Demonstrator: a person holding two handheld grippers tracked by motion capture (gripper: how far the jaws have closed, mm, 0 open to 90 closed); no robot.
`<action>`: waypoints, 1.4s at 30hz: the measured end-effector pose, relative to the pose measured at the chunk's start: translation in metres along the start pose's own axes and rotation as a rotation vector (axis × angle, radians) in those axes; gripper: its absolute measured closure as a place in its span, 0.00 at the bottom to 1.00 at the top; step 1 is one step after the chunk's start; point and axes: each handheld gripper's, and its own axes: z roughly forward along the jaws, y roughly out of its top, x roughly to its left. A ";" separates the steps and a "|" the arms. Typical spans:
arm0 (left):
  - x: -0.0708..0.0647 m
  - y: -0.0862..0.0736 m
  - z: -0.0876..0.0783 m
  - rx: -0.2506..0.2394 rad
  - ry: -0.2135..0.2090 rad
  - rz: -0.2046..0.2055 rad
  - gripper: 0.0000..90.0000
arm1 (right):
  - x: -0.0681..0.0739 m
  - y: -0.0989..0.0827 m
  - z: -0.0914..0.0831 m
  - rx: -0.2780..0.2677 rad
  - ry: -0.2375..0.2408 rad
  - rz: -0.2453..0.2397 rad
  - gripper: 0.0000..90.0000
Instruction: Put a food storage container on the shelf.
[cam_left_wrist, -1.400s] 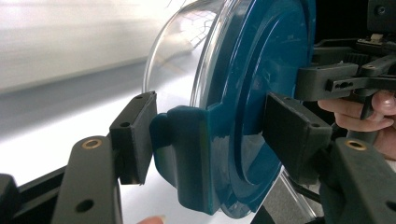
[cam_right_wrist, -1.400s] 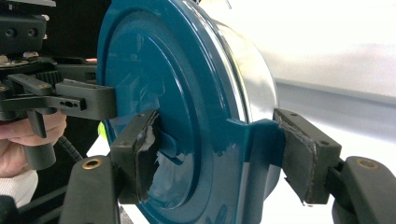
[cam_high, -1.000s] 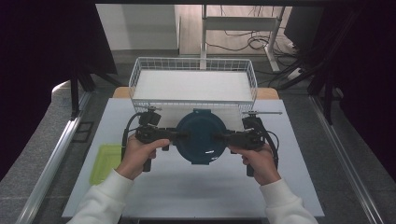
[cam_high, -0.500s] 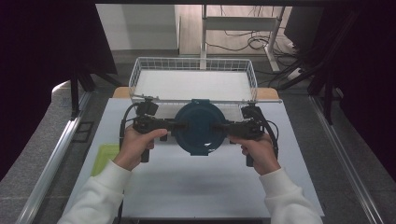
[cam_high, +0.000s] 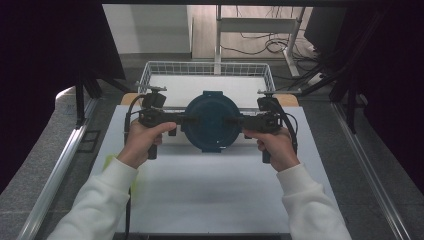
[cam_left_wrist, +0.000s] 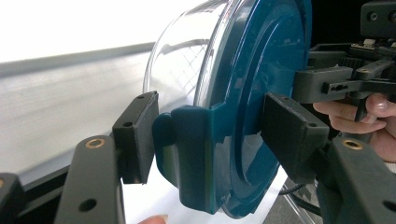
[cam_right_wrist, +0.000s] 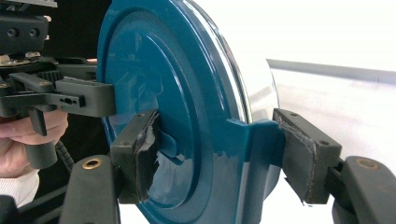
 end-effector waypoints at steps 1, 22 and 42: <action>0.000 0.002 -0.001 -0.002 0.000 -0.001 0.43 | 0.001 0.003 0.000 0.000 0.000 -0.003 0.37; 0.009 0.054 -0.006 -0.044 -0.014 0.000 0.43 | -0.001 0.062 0.001 -0.008 -0.008 -0.014 0.38; 0.037 0.098 0.008 -0.030 -0.024 -0.036 0.43 | -0.021 0.113 0.019 0.022 -0.015 -0.007 0.38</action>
